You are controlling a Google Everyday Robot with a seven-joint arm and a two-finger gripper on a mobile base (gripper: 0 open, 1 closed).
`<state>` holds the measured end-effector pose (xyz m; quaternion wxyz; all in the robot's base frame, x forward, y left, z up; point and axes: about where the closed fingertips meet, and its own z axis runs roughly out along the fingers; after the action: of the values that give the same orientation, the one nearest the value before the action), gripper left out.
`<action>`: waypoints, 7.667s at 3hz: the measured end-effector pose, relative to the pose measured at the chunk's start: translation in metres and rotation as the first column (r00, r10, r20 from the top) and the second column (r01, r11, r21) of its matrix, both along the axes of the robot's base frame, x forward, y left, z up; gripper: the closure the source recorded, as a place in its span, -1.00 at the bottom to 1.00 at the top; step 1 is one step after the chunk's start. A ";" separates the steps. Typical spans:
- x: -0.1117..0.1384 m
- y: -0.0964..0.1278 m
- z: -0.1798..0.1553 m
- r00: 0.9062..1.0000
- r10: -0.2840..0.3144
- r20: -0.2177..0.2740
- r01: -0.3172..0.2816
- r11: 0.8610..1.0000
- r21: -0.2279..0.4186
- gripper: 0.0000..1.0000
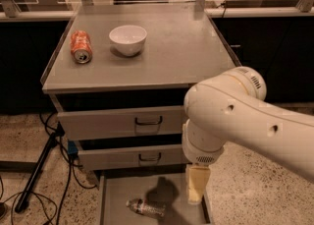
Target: Pick water bottle from bottom drawer and place on counter
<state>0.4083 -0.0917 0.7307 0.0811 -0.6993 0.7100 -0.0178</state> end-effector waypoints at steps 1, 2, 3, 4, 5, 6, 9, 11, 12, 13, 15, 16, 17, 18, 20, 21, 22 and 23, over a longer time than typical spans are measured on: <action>0.001 0.027 -0.071 0.999 0.007 -0.044 -0.007 1.000 0.006 -1.00; 0.001 0.027 -0.071 0.999 0.007 -0.044 -0.007 1.000 0.006 -1.00; 0.013 0.039 -0.119 0.999 -0.018 -0.041 0.018 1.000 -0.009 -1.00; 0.013 0.039 -0.119 0.999 -0.018 -0.041 0.018 1.000 -0.009 -1.00; 0.024 0.056 -0.177 0.997 -0.044 -0.061 0.045 0.999 0.016 -1.00; 0.024 0.056 -0.177 0.997 -0.044 -0.061 0.045 0.999 0.016 -1.00; 0.021 0.088 -0.257 0.989 -0.008 -0.149 0.017 0.998 0.059 -1.00; 0.031 0.099 -0.299 0.989 -0.053 -0.138 0.072 0.988 0.139 -1.00; 0.025 0.113 -0.353 0.981 -0.051 -0.185 0.081 0.984 0.160 -1.00; 0.023 0.113 -0.356 0.980 -0.050 -0.191 0.081 0.984 0.160 -1.00; 0.030 0.117 -0.415 0.973 -0.073 -0.217 0.111 0.979 0.171 -1.00; 0.030 0.117 -0.418 0.973 -0.073 -0.217 0.112 0.979 0.172 -1.00; 0.038 0.114 -0.441 0.973 -0.077 -0.216 0.117 0.977 0.179 -1.00; 0.064 0.102 -0.469 0.977 -0.107 -0.183 0.137 0.977 0.165 -1.00; 0.063 0.101 -0.478 0.972 -0.126 -0.198 0.160 0.973 0.169 -1.00; 0.068 0.110 -0.515 0.971 -0.123 -0.203 0.163 0.968 0.191 -1.00; 0.068 0.110 -0.516 0.971 -0.124 -0.204 0.163 0.968 0.191 -1.00; 0.066 0.115 -0.530 0.969 -0.128 -0.213 0.170 0.966 0.196 -1.00</action>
Offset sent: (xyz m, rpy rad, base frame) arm 0.0014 0.0415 -0.1050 0.0117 0.0661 0.0195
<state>0.4746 0.0231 0.2012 0.0825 -0.6292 0.7632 0.1218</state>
